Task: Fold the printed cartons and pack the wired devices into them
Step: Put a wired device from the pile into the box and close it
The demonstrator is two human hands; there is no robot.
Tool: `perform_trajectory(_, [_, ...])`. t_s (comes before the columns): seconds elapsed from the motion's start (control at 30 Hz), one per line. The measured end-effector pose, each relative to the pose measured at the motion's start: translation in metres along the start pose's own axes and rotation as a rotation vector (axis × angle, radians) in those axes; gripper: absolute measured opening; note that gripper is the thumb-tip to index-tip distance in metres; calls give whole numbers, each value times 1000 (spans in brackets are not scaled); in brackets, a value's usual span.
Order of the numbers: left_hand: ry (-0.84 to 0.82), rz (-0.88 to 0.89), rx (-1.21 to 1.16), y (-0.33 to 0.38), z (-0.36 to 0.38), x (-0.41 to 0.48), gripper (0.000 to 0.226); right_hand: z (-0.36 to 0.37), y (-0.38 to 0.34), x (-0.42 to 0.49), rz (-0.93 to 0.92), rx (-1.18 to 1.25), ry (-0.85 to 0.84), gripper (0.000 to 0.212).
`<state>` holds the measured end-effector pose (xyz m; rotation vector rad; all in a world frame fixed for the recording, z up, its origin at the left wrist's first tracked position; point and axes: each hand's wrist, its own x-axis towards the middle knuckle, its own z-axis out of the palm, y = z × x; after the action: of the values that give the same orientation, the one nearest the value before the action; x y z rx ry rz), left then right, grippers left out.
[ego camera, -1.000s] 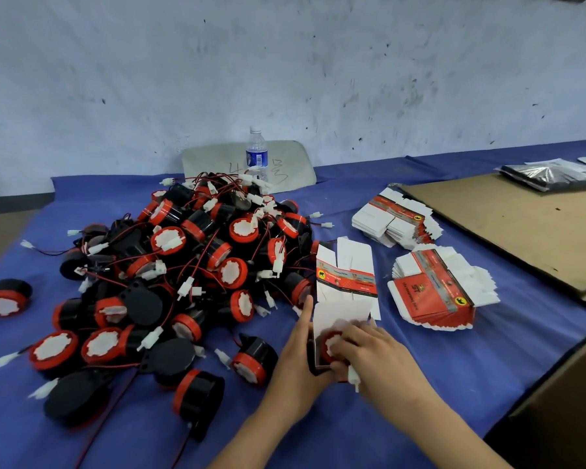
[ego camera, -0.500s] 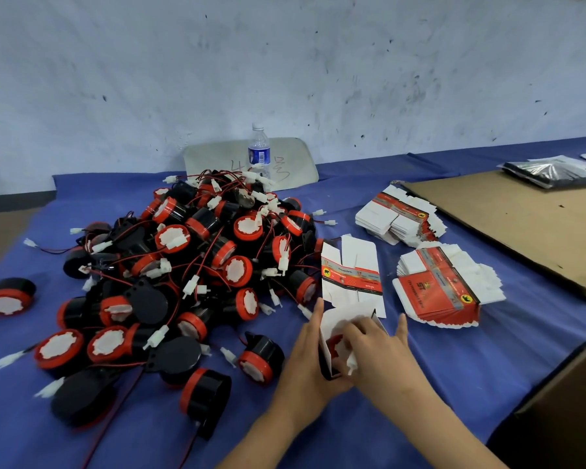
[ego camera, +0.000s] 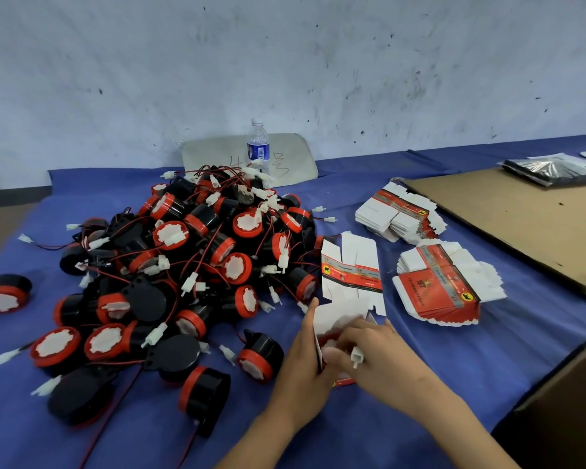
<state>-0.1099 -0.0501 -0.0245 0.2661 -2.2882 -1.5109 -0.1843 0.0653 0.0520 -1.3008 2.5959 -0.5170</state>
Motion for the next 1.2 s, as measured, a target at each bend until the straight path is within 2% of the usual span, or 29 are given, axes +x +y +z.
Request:
perform_trajectory(0.1, [65,-39,28,-1,4,-1,72,-7,-4,-6,-1,148,106,35])
perform_trajectory(0.17, [110,-52,49,-1,6,-1,72,-19,-5,-12,52,264,297,46])
perform_trajectory(0.2, [120,-55,59,-1,7,-1,74,-24,-3,-14,60,283,392,44])
perform_trajectory(0.3, [133,-60,77,-2,8,-1,80,-33,6,-18,46,315,568,9])
perform_trajectory(0.53, [117,-65,114,1,8,-2,72,-15,3,-15,-27,576,484,42])
perform_trajectory(0.63, [112,-69,101,4,7,-2,62,-12,6,-12,-16,789,472,42])
perform_trajectory(0.7, [110,-81,93,4,6,-2,63,-10,5,-11,-7,1006,485,36])
perform_trajectory(0.73, [109,-84,86,4,6,-2,64,-10,5,-10,-6,1031,505,31])
perform_trajectory(0.83, [107,-99,65,5,6,-3,64,-6,10,-10,-23,784,531,27])
perform_trajectory(0.9, [106,-99,62,6,6,-4,63,0,14,-11,-8,533,554,31])
perform_trajectory(1.0, [104,-98,67,6,5,-4,63,10,18,-13,-1,187,676,41])
perform_trajectory(1.1, [105,-101,65,6,6,-4,63,18,27,-13,-108,-126,812,55])
perform_trajectory(1.2, [113,-93,77,7,5,-4,63,23,29,-11,-180,-284,842,50])
